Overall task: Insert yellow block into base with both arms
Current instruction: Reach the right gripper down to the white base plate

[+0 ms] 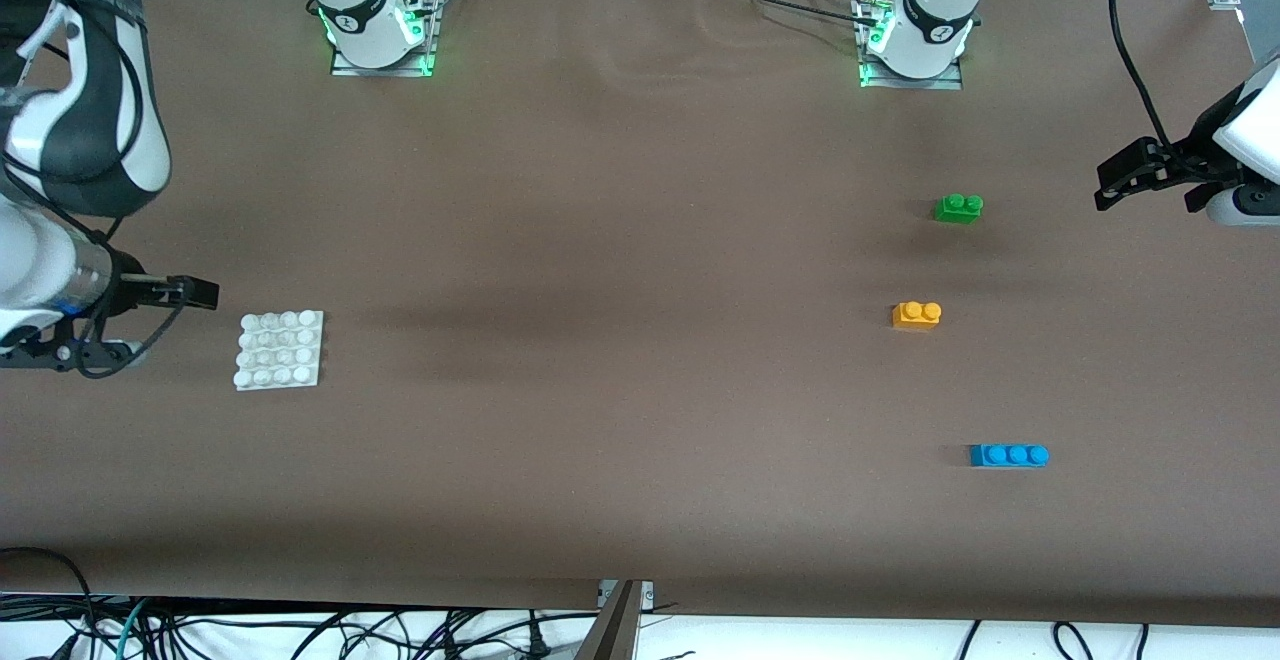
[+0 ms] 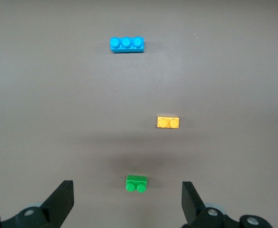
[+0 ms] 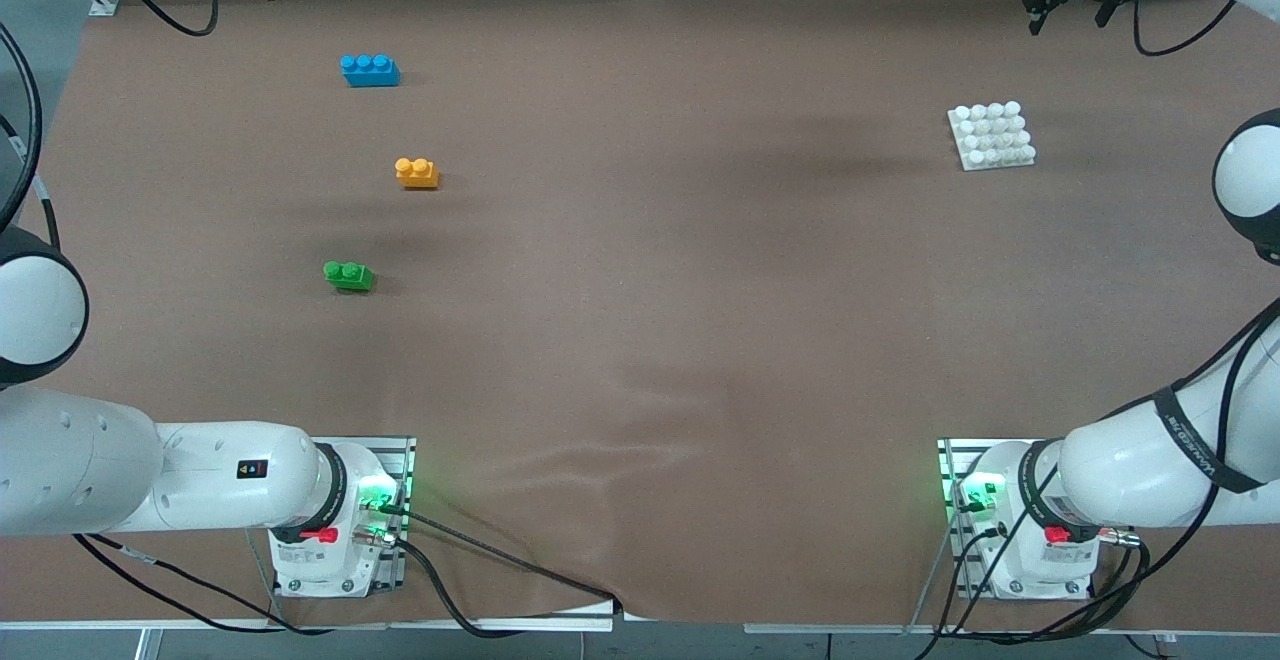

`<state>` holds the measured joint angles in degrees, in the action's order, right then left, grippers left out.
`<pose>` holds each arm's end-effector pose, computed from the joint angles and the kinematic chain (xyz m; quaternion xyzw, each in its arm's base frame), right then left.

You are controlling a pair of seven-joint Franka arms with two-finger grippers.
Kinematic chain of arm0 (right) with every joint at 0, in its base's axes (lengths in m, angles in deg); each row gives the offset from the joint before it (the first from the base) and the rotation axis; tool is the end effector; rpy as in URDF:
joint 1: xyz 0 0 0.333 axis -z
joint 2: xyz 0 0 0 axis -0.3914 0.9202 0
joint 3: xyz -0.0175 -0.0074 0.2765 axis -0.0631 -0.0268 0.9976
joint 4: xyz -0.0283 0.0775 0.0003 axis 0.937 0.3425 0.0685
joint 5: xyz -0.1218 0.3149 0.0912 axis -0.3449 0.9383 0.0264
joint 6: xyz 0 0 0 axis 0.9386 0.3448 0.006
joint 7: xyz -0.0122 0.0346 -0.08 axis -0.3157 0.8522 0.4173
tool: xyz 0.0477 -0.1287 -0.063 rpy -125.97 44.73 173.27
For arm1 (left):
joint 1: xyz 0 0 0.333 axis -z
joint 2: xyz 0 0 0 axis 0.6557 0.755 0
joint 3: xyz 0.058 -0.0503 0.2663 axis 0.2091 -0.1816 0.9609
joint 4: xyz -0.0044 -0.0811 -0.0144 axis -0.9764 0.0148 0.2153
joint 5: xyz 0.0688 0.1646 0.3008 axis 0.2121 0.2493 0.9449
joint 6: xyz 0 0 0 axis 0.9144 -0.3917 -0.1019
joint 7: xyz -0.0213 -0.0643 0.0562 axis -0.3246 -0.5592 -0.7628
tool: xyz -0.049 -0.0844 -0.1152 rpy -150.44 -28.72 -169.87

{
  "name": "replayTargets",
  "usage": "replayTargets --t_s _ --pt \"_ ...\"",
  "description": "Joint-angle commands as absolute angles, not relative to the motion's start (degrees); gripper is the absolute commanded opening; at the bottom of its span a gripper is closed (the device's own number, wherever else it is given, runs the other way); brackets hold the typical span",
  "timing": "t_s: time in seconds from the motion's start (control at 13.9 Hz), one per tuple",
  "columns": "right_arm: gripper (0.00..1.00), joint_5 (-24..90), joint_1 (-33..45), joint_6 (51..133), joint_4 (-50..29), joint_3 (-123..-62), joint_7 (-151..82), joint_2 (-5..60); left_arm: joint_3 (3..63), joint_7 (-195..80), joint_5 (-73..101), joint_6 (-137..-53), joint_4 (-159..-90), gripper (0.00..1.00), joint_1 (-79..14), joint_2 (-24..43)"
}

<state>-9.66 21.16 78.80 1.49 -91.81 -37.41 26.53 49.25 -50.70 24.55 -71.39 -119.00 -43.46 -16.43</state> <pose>0.5960 -0.0391 0.3598 0.9954 0.0107 -0.0706 0.0640 0.5115 0.0103 0.5188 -0.9999 -0.0022 0.0057 0.0136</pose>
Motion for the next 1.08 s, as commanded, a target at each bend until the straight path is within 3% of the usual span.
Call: replayTargets --t_s 0.0,0.58,1.01 --pt "0.99 -10.7 23.3 85.54 -2.53 -91.61 -35.95 28.88 49.08 -49.67 25.36 -71.19 -118.51 1.0 -43.44 -16.7" --pt "0.99 -10.61 24.89 101.9 -7.2 -91.61 -35.06 37.41 49.08 -49.67 25.36 -71.19 -118.51 1.0 -43.44 -16.7" --pt "0.99 -10.61 25.33 106.21 -7.29 -91.61 -35.06 41.28 49.08 -49.67 25.45 -71.19 -118.51 1.0 -43.44 -16.7"
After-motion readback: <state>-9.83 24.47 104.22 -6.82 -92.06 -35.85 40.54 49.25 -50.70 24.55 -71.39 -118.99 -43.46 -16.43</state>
